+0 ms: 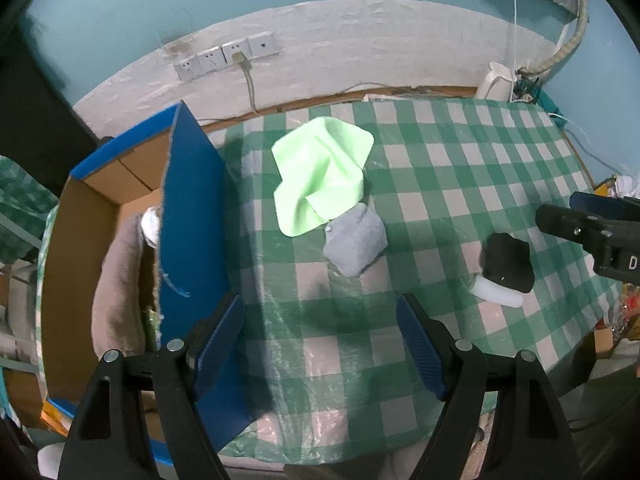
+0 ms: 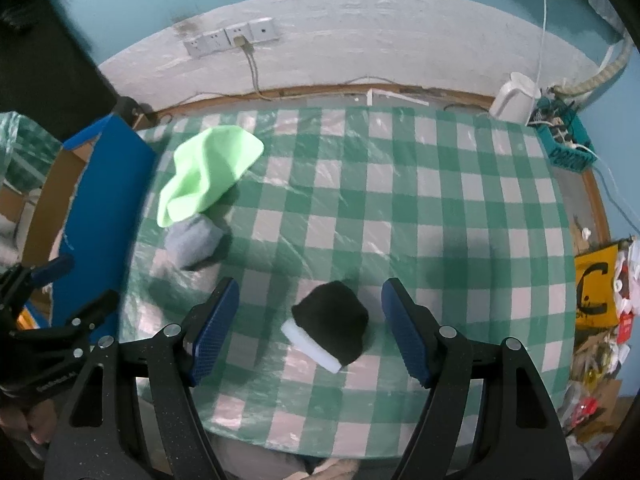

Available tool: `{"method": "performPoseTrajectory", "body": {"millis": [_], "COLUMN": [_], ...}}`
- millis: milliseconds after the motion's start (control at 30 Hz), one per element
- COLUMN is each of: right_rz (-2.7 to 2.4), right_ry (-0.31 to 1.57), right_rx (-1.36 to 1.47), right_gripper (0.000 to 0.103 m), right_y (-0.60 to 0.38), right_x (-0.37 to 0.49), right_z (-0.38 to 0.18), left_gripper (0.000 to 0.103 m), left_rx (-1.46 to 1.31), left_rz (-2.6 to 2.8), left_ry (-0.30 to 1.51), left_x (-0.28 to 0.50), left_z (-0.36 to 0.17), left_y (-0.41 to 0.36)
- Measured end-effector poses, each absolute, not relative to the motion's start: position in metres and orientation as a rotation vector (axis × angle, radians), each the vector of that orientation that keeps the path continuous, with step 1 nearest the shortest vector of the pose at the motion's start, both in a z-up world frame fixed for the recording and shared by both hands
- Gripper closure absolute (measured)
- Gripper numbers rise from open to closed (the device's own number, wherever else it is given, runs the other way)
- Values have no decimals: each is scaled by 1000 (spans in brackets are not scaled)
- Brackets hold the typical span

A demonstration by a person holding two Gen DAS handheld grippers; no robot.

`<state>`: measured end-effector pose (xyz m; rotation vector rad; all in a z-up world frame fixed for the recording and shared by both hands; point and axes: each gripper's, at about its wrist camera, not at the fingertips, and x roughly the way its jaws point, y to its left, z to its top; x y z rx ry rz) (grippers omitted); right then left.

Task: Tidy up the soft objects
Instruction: 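Move both grippers out of the box back over the table items, then close the right gripper on the black knit cap while the left gripper lowers toward the grey sock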

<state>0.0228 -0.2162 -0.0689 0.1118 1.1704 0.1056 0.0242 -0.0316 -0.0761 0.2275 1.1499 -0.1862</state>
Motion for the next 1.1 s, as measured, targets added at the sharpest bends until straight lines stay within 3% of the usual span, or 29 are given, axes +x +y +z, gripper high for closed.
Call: {"method": "performPoseTrajectory", "body": {"millis": [1100], "right_rz": [90], "right_ry": [1364], "right_rx": [94], "right_gripper": [29], "right_y": [-221], "right_x": [37], "right_z": [-164], "left_gripper": [23], "left_rx": [205], "left_rz": [-184], "left_ry": [1299], "left_x": [55], "left_z": [-133], "left_y": [-51]}}
